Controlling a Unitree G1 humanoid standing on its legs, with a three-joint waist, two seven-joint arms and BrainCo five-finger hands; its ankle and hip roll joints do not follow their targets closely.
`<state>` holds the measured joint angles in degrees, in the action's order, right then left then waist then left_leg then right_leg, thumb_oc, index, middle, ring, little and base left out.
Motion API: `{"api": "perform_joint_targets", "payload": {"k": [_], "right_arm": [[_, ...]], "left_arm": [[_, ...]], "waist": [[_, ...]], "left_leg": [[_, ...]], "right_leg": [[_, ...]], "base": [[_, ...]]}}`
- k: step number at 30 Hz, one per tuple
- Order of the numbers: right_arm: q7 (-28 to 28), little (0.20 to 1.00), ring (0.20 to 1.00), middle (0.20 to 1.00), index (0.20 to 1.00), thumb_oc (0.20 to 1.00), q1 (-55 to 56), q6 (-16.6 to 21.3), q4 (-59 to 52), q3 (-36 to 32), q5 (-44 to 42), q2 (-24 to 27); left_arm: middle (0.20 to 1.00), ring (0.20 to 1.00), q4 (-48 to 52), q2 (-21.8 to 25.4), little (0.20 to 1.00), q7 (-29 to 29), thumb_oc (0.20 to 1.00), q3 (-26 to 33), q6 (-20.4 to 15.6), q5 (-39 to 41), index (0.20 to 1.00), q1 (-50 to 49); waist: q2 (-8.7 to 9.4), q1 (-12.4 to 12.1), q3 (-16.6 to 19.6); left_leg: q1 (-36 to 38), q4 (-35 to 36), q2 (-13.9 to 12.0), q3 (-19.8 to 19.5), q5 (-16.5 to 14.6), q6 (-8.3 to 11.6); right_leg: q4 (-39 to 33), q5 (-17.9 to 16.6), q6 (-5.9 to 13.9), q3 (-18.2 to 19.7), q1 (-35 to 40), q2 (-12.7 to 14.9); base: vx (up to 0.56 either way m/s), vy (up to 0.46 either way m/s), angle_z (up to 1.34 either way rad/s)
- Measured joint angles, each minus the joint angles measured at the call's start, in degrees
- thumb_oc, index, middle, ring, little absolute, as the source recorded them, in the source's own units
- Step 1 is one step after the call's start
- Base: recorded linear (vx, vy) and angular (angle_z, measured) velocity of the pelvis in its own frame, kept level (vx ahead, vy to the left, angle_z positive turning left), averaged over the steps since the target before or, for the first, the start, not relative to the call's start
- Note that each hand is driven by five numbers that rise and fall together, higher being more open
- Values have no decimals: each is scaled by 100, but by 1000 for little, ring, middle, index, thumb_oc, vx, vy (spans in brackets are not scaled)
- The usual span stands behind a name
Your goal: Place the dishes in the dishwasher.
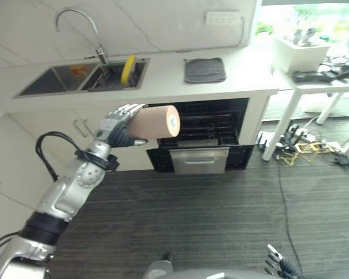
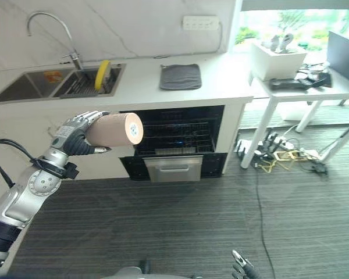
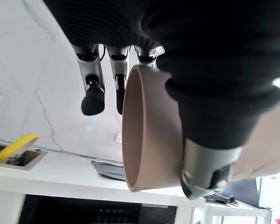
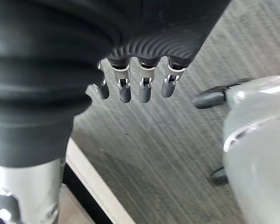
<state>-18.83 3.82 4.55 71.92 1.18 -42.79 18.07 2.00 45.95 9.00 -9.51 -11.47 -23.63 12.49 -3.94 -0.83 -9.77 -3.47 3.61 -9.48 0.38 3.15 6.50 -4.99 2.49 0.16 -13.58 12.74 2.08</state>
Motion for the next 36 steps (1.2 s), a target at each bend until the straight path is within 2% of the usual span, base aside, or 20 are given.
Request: {"api": "perform_joint_targets", "payload": {"k": [2,3,5,6,7,9,11,14,15,17,19,20,21,22,23,25,26,30,32,36], "right_arm": [[6,1000,1000,1000,1000,1000,132,120,-43,10,-6,36],[60,1000,1000,1000,1000,1000,185,149,-31,-37,-19,95],[104,1000,1000,1000,1000,1000,386,141,-32,-190,-120,32],[123,1000,1000,1000,1000,1000,425,145,-18,-287,-236,12],[146,1000,1000,1000,1000,1000,420,145,-24,-423,-275,-42],[232,1000,1000,1000,1000,1000,306,148,-46,-439,-341,-197],[314,1000,1000,1000,1000,1000,205,156,-41,-438,-340,-363],[316,1000,1000,1000,1000,1000,133,154,-104,-405,-339,-455],[320,1000,1000,1000,1000,1000,130,154,-195,-397,-339,-449],[314,1000,1000,1000,1000,1000,93,221,-505,-176,-294,-416],[290,1000,1000,1000,1000,1000,25,212,-484,-157,-211,-431],[273,1000,1000,1000,1000,1000,-14,198,-493,-154,-186,-395],[283,1000,1000,1000,1000,1000,-124,157,-484,-126,-82,-375],[294,1000,1000,1000,1000,1000,-196,119,-489,-46,18,-372],[340,1000,1000,1000,1000,1000,-187,113,-492,12,215,-367],[493,1000,1000,1000,1000,1000,-118,129,-490,467,897,-371],[516,1000,1000,1000,1000,1000,-96,116,-489,505,874,-393],[695,1000,1000,1000,1000,1000,-98,96,-251,-275,380,86],[719,1000,1000,1000,1000,1000,65,77,-190,-453,102,320],[679,1000,1000,1000,1000,1000,185,87,-136,-410,-14,69]], "left_arm": [[200,200,-29,4,200,0,200,6,-61,0,200,12],[200,200,-28,-19,200,-10,200,-7,-122,0,200,83],[200,200,-14,-30,200,-22,200,-162,-109,0,200,285],[200,200,20,0,200,-54,200,-223,-77,0,200,462],[200,200,18,45,200,-62,200,-288,-42,0,200,603],[200,200,12,225,200,-63,200,-383,33,0,200,776],[200,200,17,313,200,-69,200,-409,61,-3,200,763],[200,200,93,324,200,-190,200,-403,70,-5,200,765],[200,200,92,324,200,-245,200,-404,70,-9,200,765],[200,200,86,348,200,-311,200,-427,61,-14,200,784],[200,200,89,489,200,-316,200,-439,137,-9,200,786],[200,200,97,517,200,-314,200,-443,164,-2,200,794],[200,200,118,757,200,-316,200,-491,187,-2,200,790],[200,200,106,933,200,-309,200,-525,210,-1,200,777],[200,200,106,916,200,-303,200,-538,201,-1,200,747],[200,200,240,808,200,-278,200,-512,133,0,200,424],[200,200,259,809,200,-247,200,-475,97,-10,200,291],[200,200,787,353,200,-306,200,-310,115,-15,200,-238],[200,200,820,261,200,-354,200,-306,165,-12,200,94],[200,200,819,292,200,-363,200,-322,274,-2,200,215]], "waist": [[-47,2,18],[-161,39,40],[105,47,21],[186,47,9],[212,21,18],[214,21,25],[382,-34,129],[399,-118,153],[404,-122,156],[353,-127,258],[405,-204,441],[418,-184,474],[428,-168,474],[431,-135,473],[474,-128,502],[585,-268,542],[782,-373,554],[303,-271,551],[139,-90,555],[-8,24,564]], "left_leg": [[-22,-295,81,-8,-56,-94],[11,-371,203,25,141,-241],[321,-72,729,38,409,-516],[450,86,968,-26,456,-763],[516,120,1060,-83,431,-856],[678,121,1098,-159,308,-981],[748,119,1285,-154,244,-936],[687,-61,1319,-159,104,-945],[662,-176,1322,-178,5,-957],[732,-210,1215,-106,-172,-1025],[755,-163,1269,71,-210,-1031],[721,-176,1270,106,-262,-1068],[701,-169,1253,174,-266,-1055],[681,-171,1208,164,-270,-977],[712,-171,1169,103,-243,-871],[747,-188,986,-38,-358,-675],[776,-190,985,-39,-311,-526],[1198,18,247,-21,-329,-189],[1272,130,81,-30,-298,-99],[1265,154,52,-77,-399,-76]], "right_leg": [[248,188,297,46,-1,275],[559,347,521,57,-7,416],[1179,599,574,93,-104,967],[1370,570,593,198,-159,1158],[1512,577,610,192,-174,1222],[1554,744,763,303,-302,1000],[1358,645,862,295,-394,973],[1355,595,863,330,-328,986],[1530,591,860,351,-374,987],[2849,579,874,361,-1127,1163],[2091,487,818,27,-1239,1547],[1682,253,1050,37,-1343,1709],[762,-268,1314,51,-1407,1881],[298,-793,1386,76,-1542,2038],[278,-957,1386,162,-1573,2007],[482,-1001,1246,226,-1470,1531],[419,-961,940,108,-1333,1340],[-3,-952,643,-17,-745,541],[-3,-870,590,-116,-685,393],[-3,-810,601,-111,-696,399]], "base": [[146,437,-7],[151,433,10],[151,368,31],[164,354,36],[143,307,42],[145,294,26],[101,204,5],[87,180,5],[123,149,9],[111,-14,-29],[71,-250,-52],[40,-246,-27],[40,-293,-19],[22,-332,-1],[11,-321,36],[24,-224,41],[65,-149,7],[89,-109,-2],[90,-101,10],[136,-181,1]]}}
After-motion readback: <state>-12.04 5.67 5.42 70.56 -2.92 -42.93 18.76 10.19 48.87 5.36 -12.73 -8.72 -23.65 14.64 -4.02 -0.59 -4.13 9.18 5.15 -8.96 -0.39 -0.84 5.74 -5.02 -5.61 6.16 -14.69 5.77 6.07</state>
